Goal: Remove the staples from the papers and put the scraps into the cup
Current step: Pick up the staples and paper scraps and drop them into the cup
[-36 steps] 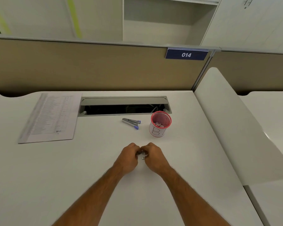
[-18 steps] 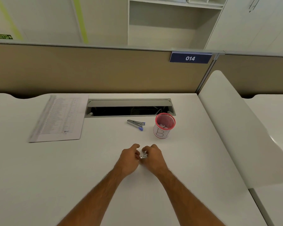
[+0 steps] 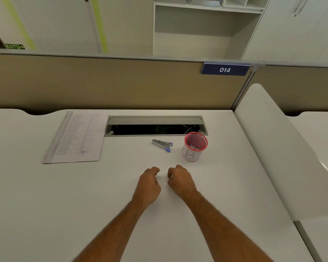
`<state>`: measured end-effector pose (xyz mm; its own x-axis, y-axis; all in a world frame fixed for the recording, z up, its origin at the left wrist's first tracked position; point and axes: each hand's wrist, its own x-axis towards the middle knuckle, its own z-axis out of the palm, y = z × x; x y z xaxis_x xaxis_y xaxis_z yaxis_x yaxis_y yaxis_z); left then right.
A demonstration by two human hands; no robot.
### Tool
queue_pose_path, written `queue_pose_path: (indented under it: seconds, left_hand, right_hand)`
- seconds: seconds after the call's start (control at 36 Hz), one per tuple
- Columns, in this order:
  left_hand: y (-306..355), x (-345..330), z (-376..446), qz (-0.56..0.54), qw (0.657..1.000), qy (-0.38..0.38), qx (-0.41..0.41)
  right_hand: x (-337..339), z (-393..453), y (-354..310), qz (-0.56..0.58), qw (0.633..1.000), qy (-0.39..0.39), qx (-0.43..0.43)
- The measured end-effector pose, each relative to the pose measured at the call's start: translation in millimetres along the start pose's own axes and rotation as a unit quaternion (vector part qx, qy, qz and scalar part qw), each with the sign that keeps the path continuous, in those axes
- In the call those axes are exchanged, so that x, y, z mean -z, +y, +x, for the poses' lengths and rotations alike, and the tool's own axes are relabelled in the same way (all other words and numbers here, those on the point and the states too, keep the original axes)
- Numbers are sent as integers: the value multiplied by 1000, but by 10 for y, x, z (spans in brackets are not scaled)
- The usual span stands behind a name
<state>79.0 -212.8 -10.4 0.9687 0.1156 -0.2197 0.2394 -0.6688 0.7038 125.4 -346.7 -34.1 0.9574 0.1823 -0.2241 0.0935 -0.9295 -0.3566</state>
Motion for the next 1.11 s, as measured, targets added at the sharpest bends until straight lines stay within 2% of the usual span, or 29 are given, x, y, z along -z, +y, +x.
queue_pose_path:
  seconds: [0.39, 0.78, 0.89, 1.0, 1.11]
  left_hand:
    - [124, 42, -22, 10, 1000, -6, -18]
    - [113, 11, -13, 2, 1000, -7, -20]
    - [122, 14, 10, -1, 1000, -3, -25]
    - [128, 23, 45, -3, 1000, 0, -27]
    - [140, 10, 87, -3, 999, 2, -32]
  right_hand:
    - [113, 74, -4, -75, 995, -48, 32]
    - [147, 116, 73, -39, 997, -65, 9]
    - [215, 103, 104, 7, 997, -67, -25]
    - [351, 68, 186, 135, 987, -42, -79]
    - [543, 34, 219, 219, 971, -12, -94]
